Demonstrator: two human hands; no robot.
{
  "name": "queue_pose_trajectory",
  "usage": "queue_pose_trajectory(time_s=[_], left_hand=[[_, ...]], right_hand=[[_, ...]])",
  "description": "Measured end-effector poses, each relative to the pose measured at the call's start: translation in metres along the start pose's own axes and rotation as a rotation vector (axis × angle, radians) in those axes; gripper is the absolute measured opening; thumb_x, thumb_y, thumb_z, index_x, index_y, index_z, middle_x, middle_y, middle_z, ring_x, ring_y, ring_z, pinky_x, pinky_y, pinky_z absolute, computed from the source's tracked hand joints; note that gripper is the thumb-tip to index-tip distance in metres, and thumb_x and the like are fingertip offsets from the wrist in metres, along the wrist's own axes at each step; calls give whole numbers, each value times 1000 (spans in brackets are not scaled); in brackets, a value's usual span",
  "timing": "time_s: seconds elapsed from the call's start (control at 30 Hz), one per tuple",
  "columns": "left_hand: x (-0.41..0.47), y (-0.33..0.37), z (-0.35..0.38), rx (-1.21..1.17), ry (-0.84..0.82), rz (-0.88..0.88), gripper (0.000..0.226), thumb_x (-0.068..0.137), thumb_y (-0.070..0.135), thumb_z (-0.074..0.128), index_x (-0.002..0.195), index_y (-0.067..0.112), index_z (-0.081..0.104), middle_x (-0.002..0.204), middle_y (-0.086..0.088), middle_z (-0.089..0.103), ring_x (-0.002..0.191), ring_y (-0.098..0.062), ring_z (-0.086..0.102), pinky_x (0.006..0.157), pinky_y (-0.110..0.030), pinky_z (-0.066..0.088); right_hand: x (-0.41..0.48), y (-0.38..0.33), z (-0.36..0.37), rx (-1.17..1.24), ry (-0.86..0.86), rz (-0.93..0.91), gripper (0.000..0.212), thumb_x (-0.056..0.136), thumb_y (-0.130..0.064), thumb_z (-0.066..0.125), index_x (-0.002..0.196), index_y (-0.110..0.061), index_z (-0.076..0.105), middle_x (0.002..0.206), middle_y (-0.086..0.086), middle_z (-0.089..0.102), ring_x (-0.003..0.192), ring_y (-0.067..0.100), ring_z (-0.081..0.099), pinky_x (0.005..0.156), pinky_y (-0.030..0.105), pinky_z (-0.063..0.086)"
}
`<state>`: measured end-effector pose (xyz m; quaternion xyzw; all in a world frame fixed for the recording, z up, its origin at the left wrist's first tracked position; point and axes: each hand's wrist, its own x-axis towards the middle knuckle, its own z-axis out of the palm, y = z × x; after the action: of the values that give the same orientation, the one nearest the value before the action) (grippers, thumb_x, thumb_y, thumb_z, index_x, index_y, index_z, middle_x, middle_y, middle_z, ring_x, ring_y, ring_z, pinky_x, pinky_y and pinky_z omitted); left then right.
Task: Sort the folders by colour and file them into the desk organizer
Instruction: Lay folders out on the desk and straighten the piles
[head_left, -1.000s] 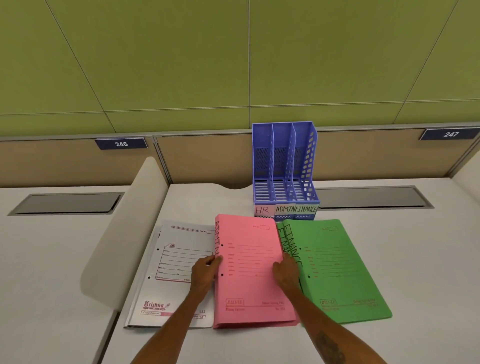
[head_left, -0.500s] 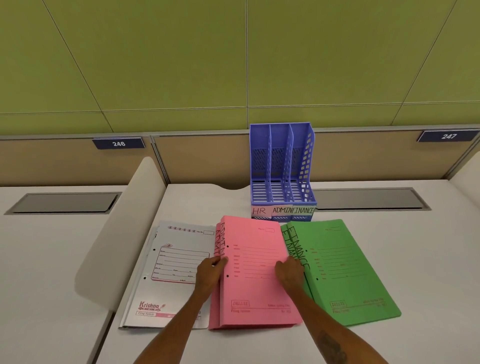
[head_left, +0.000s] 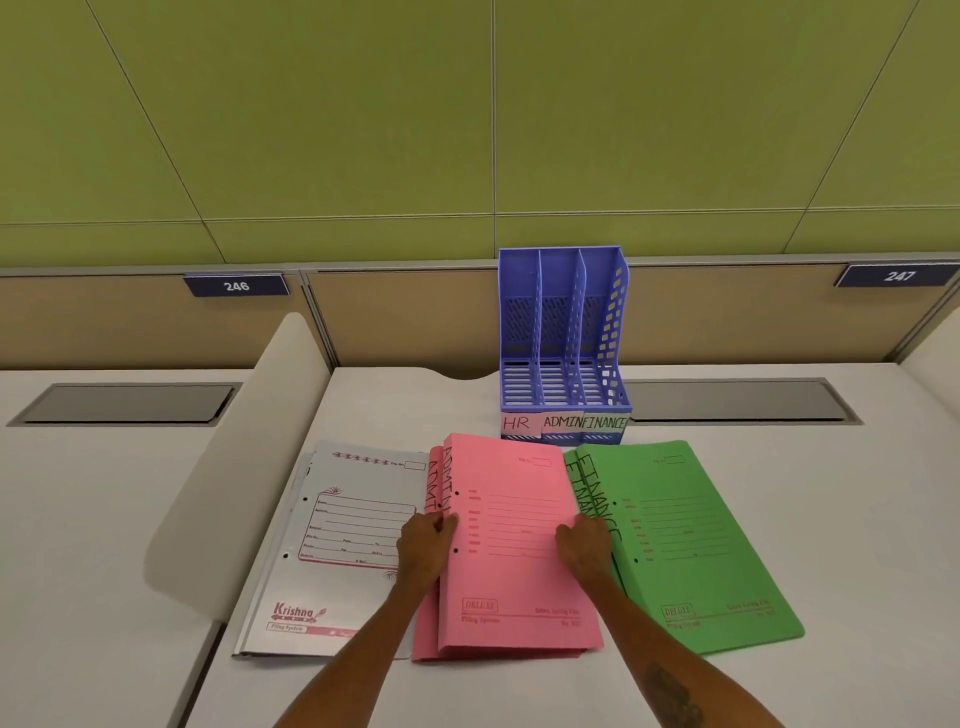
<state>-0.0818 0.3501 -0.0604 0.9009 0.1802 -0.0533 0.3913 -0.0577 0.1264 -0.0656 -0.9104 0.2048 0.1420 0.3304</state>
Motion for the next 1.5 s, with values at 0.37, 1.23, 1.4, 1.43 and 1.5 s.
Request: queue_pose_trajectory(time_s=[0.37,1.23,1.4,1.43,1.5], left_hand=[[-6,2,2,104,90,-5,26,100,31,51,101,12,69,102,-5,72,68,-11,61,51,-7,36],[-16,15,-20,409,91,187,45,100,39,43,141,21,45,145,2,47,132,-17,43,108,-34,43],[-14,10,-30,497,39,135,64,100,54,31,156,25,18,164,1,15,153,-26,5,123,-49,9],[-13,9,-32,501,28,129,65,100,55,30,156,25,16,165,0,11,153,-26,2,124,-51,6],[-12,5,-37,499,5,123,67,100,55,29,157,24,12,165,-1,8,153,-27,-1,124,-53,4]], right_hand=[[5,2,1,-99,-48,-20,17,100,-17,44,93,-4,50,126,15,51,89,16,43,65,17,38],[-22,-13,-14,-188,134,-265,46,101,-36,41,140,-12,46,138,7,55,124,23,53,105,42,44],[-19,-30,-14,-250,80,-306,62,101,-49,36,152,-17,30,158,9,31,145,29,31,118,51,28],[-19,-33,-13,-257,74,-311,62,100,-50,35,153,-17,29,159,10,30,145,30,30,118,51,28],[-21,-39,-9,-258,62,-318,62,100,-51,35,153,-18,28,159,9,29,146,30,30,118,52,28]])
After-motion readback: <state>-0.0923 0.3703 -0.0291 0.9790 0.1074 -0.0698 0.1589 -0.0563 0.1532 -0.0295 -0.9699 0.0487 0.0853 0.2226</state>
